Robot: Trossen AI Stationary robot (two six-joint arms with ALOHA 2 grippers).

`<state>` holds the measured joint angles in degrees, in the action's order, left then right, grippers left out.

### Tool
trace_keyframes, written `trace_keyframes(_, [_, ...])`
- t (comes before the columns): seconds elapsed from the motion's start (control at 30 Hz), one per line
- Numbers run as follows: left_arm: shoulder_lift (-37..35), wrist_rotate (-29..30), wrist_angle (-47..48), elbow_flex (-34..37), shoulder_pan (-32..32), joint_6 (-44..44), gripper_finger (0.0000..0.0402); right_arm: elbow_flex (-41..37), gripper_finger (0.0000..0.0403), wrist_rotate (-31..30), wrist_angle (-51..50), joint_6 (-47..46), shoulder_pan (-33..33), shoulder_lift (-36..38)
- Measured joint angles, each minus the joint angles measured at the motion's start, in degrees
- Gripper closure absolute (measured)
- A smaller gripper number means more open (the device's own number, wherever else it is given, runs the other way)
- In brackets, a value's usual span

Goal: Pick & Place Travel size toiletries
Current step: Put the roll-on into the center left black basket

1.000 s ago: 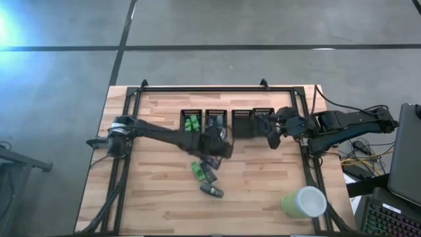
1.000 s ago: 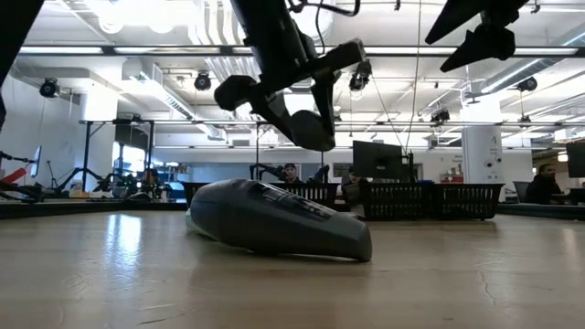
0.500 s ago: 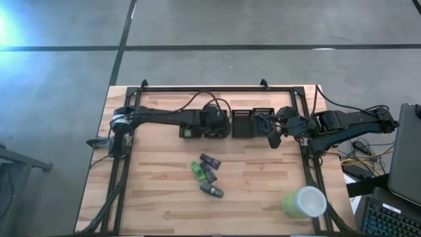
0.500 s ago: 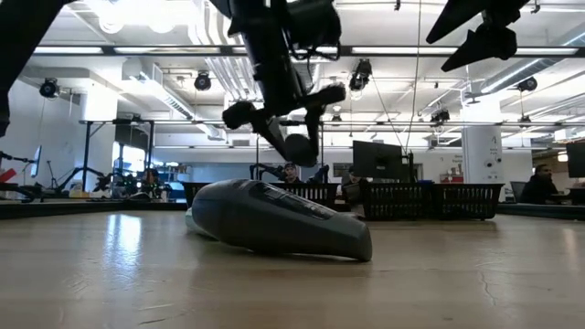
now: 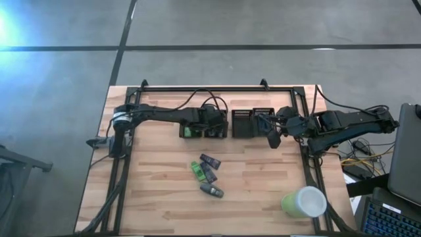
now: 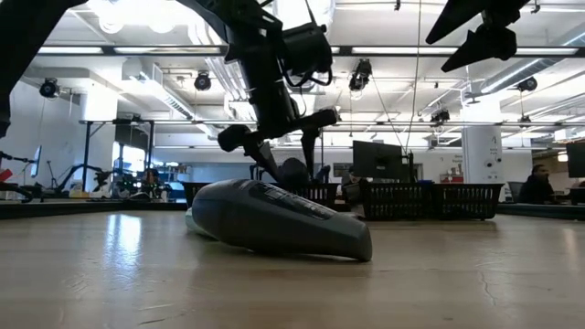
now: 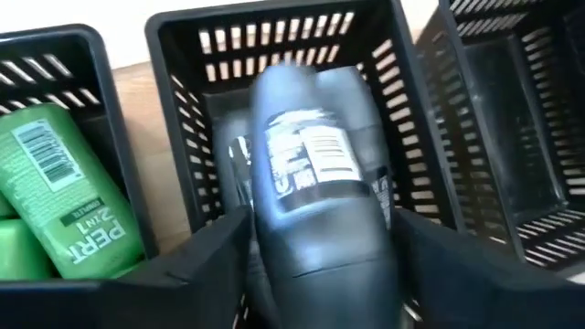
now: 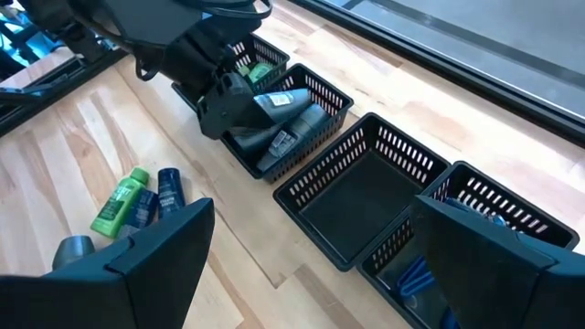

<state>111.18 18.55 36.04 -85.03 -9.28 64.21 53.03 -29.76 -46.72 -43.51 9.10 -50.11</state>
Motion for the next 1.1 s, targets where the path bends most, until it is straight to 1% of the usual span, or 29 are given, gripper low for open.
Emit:
trace_keyframes(0.17, [0.0, 0.28, 0.05, -0.06, -0.04, -0.16, 0.0079, -0.02, 0.0039, -0.22, 0.02, 0.0, 0.0, -0.02])
trace_keyframes(0.3, [0.0, 0.27, 0.1, -0.38, -0.02, -1.66, 0.0057, -0.02, 0.0039, -0.24, 0.07, 0.0, 0.0, -0.02])
trace_keyframes(0.5, [-0.5, -0.16, 0.24, -0.42, 0.16, -3.15, 0.0054, -0.02, 0.0039, -0.26, 0.07, -1.11, 0.0, -0.02])
trace_keyframes(0.7, [-3.18, -1.34, 1.15, -0.45, 0.97, -7.13, 0.0052, -0.02, 0.0039, -0.32, 0.07, -1.11, 0.0, -0.02])
trace_keyframes(0.8, [-4.95, -1.36, 1.0, -0.44, 2.12, -12.77, 0.0053, -0.02, 0.0039, -0.44, 0.06, -1.09, 0.0, -0.02])
trace_keyframes(0.93, [-7.0, -1.71, 0.89, -0.44, 4.39, -23.04, 0.0055, -0.02, 0.0039, -0.47, 0.05, -1.0, 0.0, -0.02])
trace_keyframes(1.1, [-8.55, -4.0, 0.94, -0.31, 7.03, -29.65, 0.0056, -0.02, 0.0039, -1.43, 0.02, -0.85, -0.01, -0.03])
